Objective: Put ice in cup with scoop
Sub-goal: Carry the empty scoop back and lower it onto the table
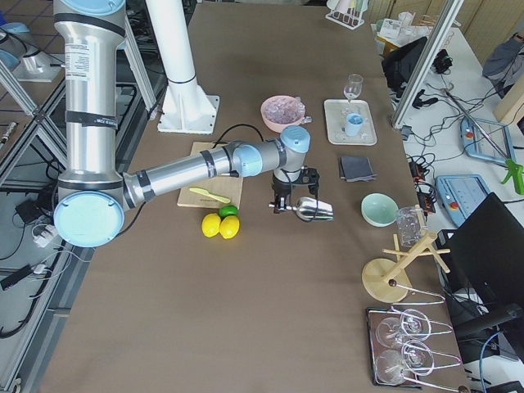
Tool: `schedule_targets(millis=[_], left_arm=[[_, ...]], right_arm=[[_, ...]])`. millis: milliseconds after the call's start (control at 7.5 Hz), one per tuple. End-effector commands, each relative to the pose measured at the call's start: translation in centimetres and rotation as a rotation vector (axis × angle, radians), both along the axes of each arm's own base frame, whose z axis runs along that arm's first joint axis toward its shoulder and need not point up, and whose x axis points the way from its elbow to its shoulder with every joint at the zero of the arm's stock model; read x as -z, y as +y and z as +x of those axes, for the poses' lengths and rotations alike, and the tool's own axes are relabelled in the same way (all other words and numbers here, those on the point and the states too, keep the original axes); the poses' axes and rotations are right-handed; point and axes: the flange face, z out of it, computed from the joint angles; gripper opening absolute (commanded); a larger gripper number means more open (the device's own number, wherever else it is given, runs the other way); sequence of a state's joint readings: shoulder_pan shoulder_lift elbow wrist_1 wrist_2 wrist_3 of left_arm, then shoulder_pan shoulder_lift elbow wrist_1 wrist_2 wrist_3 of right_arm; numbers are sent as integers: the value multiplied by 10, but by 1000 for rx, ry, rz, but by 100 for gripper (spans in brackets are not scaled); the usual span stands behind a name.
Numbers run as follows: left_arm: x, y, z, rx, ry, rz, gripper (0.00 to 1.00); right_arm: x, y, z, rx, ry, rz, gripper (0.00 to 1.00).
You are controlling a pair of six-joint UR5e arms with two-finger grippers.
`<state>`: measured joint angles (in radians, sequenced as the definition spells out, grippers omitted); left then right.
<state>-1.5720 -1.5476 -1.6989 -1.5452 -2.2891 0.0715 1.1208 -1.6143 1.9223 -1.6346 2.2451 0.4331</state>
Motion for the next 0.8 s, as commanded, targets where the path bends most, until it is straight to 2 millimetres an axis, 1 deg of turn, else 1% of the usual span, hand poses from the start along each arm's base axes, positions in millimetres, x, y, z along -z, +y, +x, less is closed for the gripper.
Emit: schedule_targets(millis=[0,133,400,667], left_arm=[[-6,0,2,2,2,-5,99],[-4,-2,2,6,3,-3,99],[1,-5,1,1,1,12,99],[1,-5,1,0,0,13,99]], right_arm=[[-78,21,15,-18,-16,19,0],[-92,21,14,-16,-21,19,0],[-105,25,15,-15,-17,11,0],[-121,25,15,-15,-23,23,0]])
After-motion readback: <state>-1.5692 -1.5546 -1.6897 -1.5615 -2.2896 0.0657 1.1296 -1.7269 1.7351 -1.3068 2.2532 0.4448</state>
